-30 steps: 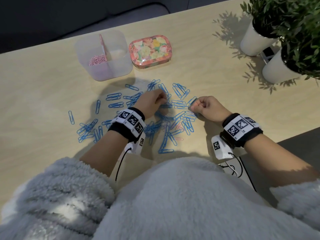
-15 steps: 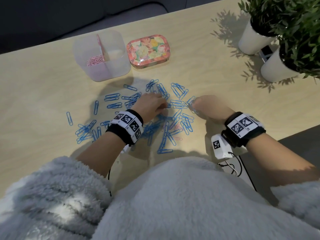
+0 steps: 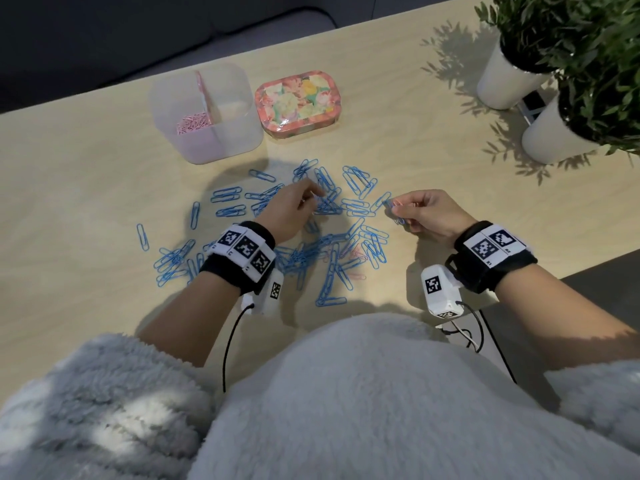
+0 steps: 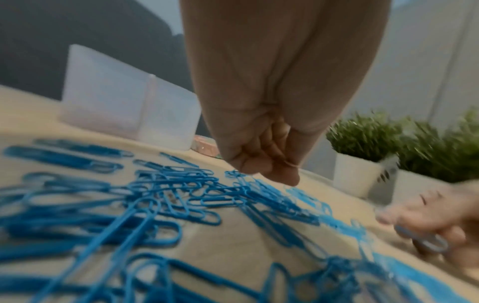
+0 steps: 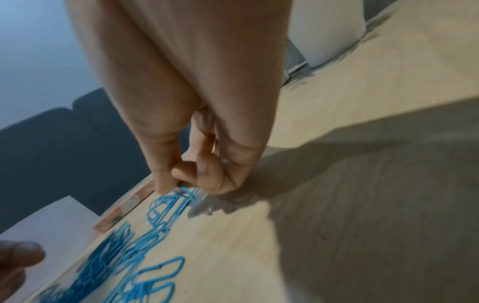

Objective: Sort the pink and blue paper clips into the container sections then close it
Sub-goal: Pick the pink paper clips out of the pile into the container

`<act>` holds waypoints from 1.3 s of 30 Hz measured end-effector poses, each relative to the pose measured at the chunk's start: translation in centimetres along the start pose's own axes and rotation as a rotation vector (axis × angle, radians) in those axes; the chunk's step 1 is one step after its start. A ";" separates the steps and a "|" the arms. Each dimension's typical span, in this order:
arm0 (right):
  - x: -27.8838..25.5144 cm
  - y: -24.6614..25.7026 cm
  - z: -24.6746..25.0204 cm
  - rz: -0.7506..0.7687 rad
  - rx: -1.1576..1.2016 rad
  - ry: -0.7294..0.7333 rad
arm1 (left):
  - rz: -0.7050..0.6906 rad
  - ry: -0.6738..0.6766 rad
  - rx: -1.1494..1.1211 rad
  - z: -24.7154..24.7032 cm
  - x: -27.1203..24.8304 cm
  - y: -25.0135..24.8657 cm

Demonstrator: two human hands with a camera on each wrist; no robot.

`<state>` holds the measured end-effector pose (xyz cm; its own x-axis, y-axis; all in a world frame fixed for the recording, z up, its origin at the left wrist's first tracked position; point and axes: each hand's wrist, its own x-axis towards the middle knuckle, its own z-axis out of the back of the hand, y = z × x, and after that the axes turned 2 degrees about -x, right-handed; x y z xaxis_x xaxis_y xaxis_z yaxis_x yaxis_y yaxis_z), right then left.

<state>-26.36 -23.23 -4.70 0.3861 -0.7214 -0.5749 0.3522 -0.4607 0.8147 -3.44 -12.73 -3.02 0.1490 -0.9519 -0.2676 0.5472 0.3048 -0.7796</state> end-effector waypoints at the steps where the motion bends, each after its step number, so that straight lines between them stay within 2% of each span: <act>1: -0.1 0.1 -0.1 0.014 -0.027 -0.042 | 0.066 0.020 -0.100 0.0 -0.2 -0.1; 3: -0.1 0.2 -0.2 0.043 -0.050 -0.139 | 0.200 0.075 -0.277 -0.2 -0.7 -0.3; 5: -0.3 0.6 -0.5 0.060 -0.012 -0.205 | 0.248 0.130 -0.301 -0.6 -1.5 -0.6; 8: -1.1 1.0 -1.1 0.044 0.137 -0.205 | 0.143 0.159 0.008 -1.6 -2.6 -0.4; 9: -1.6 1.1 -1.5 0.051 0.116 -0.174 | 0.120 0.150 0.117 -2.0 -2.9 -0.3; 12: -2.7 0.2 -3.2 0.165 -0.248 -0.007 | 0.073 0.096 0.310 -3.4 -3.7 -0.1; 15: -3.2 -0.6 -4.9 0.345 -0.760 0.177 | 0.036 0.024 0.397 -4.2 -4.1 -0.2; 17: -3.3 -0.7 -5.8 0.398 -1.039 0.213 | 0.014 0.011 0.460 -4.4 -4.4 -0.3; 19: -3.6 -0.3 -6.5 0.416 -1.141 0.212 | 0.000 0.017 0.513 -4.4 -4.7 -0.2; 22: -3.2 -0.1 -6.6 0.398 -1.099 0.197 | 0.001 0.028 0.565 -4.3 -4.9 0.3; 25: -2.2 -0.1 -5.5 0.338 -0.778 0.169 | -0.007 0.062 0.563 -4.2 -4.9 0.8; 27: -1.6 0.1 -4.6 0.327 -0.683 0.074 | -0.036 0.049 0.572 -4.2 -5.0 0.9; 30: -1.3 0.2 -3.5 0.341 -0.857 -0.059 | -0.053 0.029 0.585 -4.3 -4.9 0.7; 31: -1.6 0.2 -3.6 0.349 -0.909 -0.063 | -0.053 0.033 0.590 -4.3 -4.9 0.6; 35: -3.0 -0.5 -6.0 0.414 -1.050 0.110 | -0.079 0.022 0.608 -4.5 -5.0 0.5; 39: -3.1 -0.6 -7.5 0.380 -1.188 0.110 | -0.107 0.101 0.599 -4.5 -4.7 0.2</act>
<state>-21.39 -16.90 -3.98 0.6805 -0.6329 -0.3692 0.7316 0.5588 0.3905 -7.72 -8.02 -4.42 0.0048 -0.9599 -0.2803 0.9269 0.1095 -0.3590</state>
